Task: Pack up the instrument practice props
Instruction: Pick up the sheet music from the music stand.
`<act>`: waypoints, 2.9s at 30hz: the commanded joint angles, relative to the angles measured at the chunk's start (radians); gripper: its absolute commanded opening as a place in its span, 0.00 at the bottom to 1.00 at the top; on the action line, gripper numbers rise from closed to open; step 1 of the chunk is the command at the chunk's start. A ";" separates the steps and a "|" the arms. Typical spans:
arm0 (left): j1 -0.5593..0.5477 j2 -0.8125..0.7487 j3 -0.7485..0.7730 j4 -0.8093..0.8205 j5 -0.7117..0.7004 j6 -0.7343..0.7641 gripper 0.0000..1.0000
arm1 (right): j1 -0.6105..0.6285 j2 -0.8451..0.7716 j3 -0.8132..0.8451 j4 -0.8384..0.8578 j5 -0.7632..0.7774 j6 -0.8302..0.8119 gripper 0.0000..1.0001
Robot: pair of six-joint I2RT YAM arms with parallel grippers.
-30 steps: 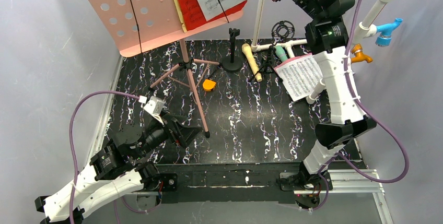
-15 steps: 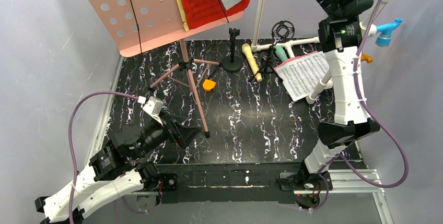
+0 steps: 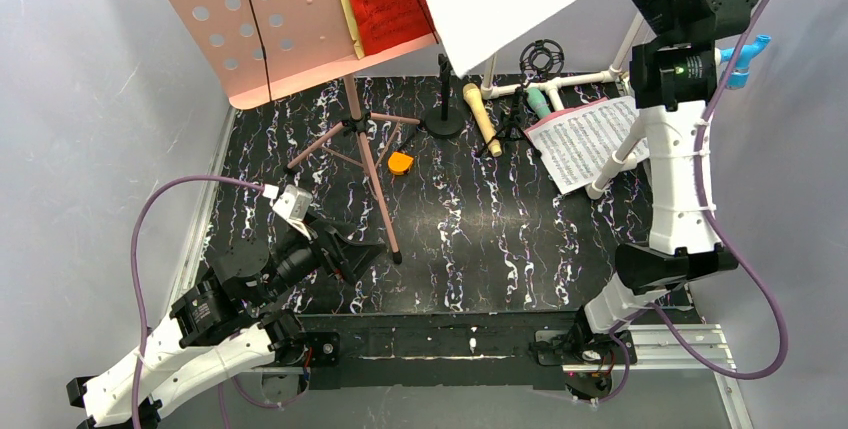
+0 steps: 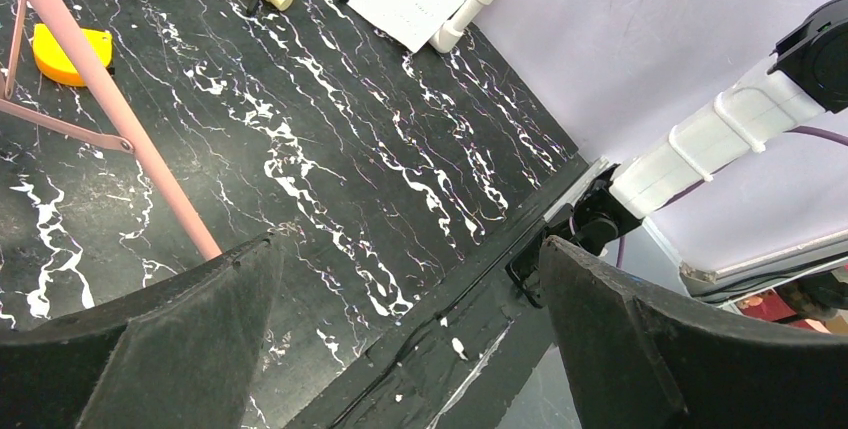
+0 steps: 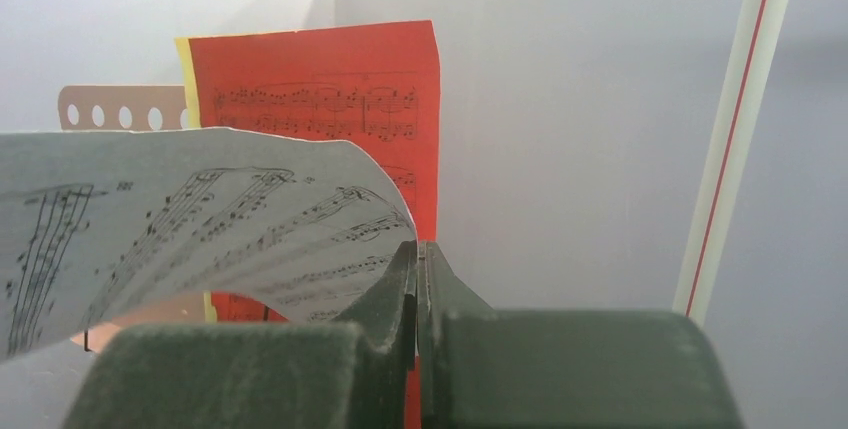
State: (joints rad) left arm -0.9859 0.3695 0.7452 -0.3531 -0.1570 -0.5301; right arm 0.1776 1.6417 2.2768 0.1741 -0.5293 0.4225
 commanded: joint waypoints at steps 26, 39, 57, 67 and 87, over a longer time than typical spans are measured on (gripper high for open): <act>-0.006 0.058 -0.066 0.229 0.226 0.229 1.00 | -0.131 -0.402 -0.521 0.021 -0.288 0.036 0.01; -0.006 0.065 -0.170 0.405 0.225 0.427 1.00 | -0.198 -0.713 -1.003 -0.226 -0.402 -0.068 0.01; -0.005 0.232 -0.319 0.620 0.127 0.265 1.00 | -0.211 -0.707 -1.456 -0.456 -0.618 -0.161 0.01; -0.005 0.336 -0.376 0.672 0.105 -0.118 1.00 | -0.215 -0.737 -1.500 -0.500 -0.658 -0.234 0.01; -0.005 0.512 -0.368 0.860 0.194 -0.322 1.00 | -0.224 -0.699 -1.316 -0.983 -0.629 -0.762 0.01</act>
State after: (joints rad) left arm -0.9859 0.8623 0.3801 0.4416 -0.0059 -0.8463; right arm -0.0399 0.9161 0.8371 -0.5362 -1.1995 -0.0242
